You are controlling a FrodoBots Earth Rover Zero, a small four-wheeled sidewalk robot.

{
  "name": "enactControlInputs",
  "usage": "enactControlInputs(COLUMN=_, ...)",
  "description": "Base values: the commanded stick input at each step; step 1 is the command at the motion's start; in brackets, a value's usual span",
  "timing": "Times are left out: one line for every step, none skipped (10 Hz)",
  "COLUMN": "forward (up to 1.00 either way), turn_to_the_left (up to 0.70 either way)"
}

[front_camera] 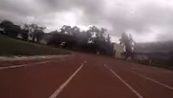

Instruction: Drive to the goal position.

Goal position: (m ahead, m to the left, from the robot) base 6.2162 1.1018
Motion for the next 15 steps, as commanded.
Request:
enactControlInputs(forward=0.7, turn_to_the_left=0.0)
enactControlInputs(forward=0.7, turn_to_the_left=0.0)
enactControlInputs(forward=0.7, turn_to_the_left=0.0)
enactControlInputs(forward=0.7, turn_to_the_left=0.0)
enactControlInputs(forward=0.7, turn_to_the_left=0.0)
enactControlInputs(forward=0.7, turn_to_the_left=0.0)
enactControlInputs(forward=0.7, turn_to_the_left=0.0)
enactControlInputs(forward=0.7, turn_to_the_left=0.0)
enactControlInputs(forward=0.7, turn_to_the_left=0.0)
enactControlInputs(forward=0.7, turn_to_the_left=0.0)
enactControlInputs(forward=0.7, turn_to_the_left=0.0)
enactControlInputs(forward=0.7, turn_to_the_left=0.0)
enactControlInputs(forward=0.7, turn_to_the_left=0.0)
enactControlInputs(forward=0.7, turn_to_the_left=0.0)
enactControlInputs(forward=0.7, turn_to_the_left=0.0)
